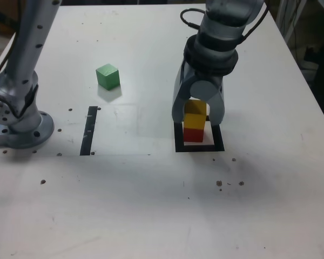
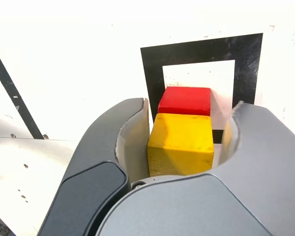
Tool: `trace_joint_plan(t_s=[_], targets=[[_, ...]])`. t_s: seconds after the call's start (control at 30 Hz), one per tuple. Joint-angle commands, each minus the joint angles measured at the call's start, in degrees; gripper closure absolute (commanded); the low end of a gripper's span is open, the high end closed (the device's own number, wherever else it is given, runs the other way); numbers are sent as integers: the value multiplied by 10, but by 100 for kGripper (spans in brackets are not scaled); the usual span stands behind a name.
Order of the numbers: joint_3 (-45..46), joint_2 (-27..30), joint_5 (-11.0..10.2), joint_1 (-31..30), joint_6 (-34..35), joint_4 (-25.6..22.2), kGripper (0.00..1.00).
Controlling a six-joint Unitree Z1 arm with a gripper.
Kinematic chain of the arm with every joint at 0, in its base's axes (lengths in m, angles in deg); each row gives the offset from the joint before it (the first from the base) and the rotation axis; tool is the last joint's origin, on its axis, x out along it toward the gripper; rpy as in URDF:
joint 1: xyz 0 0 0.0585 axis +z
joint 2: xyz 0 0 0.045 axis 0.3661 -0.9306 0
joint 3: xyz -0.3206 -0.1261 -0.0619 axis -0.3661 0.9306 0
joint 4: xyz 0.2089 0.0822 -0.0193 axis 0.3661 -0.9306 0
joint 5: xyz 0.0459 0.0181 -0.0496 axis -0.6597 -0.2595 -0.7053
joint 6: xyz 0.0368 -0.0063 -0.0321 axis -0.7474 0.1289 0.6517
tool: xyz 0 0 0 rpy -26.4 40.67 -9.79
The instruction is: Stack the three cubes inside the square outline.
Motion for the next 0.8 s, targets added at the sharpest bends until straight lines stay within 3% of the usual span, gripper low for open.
trace_joint_plan(t_s=[0.0, 0.23, 0.47, 0.77], targets=[[-2, 3, -5, 1, -1, -5, 2], [2, 28, -26, 2, 8, -24, 1], [46, 128, -58, 18, 9, -55, 1], [225, 264, -82, 159, -33, -11, 1]])
